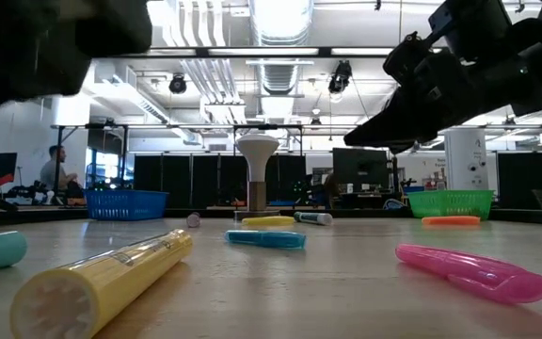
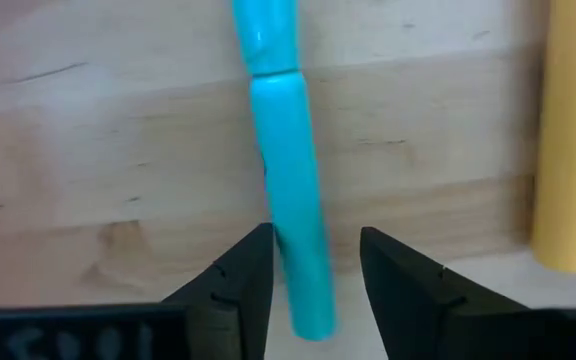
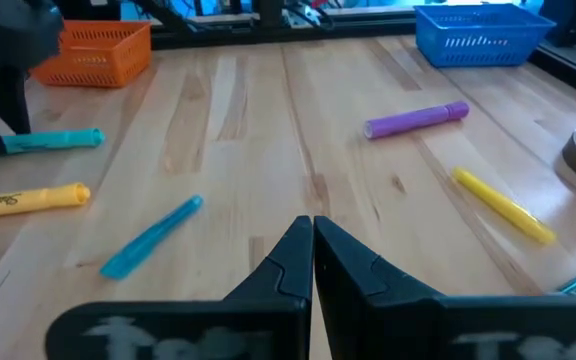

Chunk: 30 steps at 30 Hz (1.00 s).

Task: Pick & Place Markers
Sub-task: Put the light blue highlighter pen into the green bin

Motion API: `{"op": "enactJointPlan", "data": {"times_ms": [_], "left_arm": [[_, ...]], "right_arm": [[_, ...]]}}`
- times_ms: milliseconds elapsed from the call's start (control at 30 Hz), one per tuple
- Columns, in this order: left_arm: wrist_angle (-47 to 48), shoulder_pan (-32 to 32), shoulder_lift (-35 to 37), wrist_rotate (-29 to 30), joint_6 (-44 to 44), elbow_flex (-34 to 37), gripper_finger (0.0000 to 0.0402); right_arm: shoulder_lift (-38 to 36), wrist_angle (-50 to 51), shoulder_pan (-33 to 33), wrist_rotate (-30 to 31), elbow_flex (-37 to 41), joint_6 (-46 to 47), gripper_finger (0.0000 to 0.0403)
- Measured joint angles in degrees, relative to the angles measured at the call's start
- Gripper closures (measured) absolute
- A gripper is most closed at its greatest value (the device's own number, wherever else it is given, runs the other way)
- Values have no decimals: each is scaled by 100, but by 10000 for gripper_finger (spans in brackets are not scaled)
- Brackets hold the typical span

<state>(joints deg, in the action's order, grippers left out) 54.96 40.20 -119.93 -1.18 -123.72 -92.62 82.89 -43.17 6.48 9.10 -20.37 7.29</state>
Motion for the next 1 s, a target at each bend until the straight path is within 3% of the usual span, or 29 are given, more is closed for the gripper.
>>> {"op": "enactJointPlan", "data": {"times_ms": [233,500,733,1000], "left_arm": [[-5,29,-117,-257,-76,4,275],[91,42,-75,-238,72,4,349],[617,-85,539,1320,964,4,353],[386,-594,1401,3427,3513,268,352]], "right_arm": [[0,-274,0,0,134,1,394],[0,-271,0,0,169,0,394],[9,-263,0,-1,325,-5,394],[9,-243,0,-5,357,-9,394]]}}
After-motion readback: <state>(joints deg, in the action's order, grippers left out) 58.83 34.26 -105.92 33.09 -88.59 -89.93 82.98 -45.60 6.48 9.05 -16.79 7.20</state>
